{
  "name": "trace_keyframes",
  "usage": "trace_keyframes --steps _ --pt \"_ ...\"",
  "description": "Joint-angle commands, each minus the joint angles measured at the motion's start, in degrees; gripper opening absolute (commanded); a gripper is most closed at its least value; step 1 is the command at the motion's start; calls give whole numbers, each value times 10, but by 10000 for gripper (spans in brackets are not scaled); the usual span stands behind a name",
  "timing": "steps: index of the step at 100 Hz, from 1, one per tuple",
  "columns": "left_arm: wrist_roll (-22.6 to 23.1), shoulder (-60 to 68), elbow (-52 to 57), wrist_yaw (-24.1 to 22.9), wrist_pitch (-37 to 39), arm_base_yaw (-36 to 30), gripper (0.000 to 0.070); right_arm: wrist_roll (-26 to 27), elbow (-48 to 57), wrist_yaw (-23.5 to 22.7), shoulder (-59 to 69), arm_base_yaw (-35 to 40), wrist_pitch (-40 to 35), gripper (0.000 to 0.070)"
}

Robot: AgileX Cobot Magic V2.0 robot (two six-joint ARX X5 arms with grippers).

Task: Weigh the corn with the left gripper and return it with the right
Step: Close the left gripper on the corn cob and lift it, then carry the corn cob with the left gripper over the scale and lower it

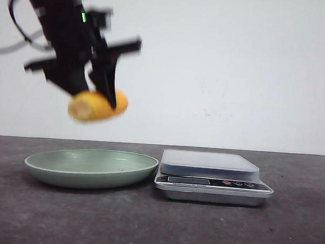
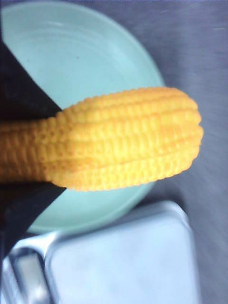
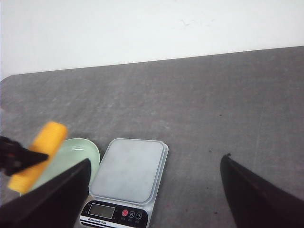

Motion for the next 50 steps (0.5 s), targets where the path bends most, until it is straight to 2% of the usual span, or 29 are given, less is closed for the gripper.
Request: trace_keyframes --steps 1,29,50 --pt "-3 -18 21 6 -1 -16 4 -5 10 0 2 1 4 551" --pt "-79 -44 116 3 0 -79 5 2 10 -2 2 1 4 551" --pt "-118 -9 176 -3 73 -129 4 2 10 -2 2 1 0 551"
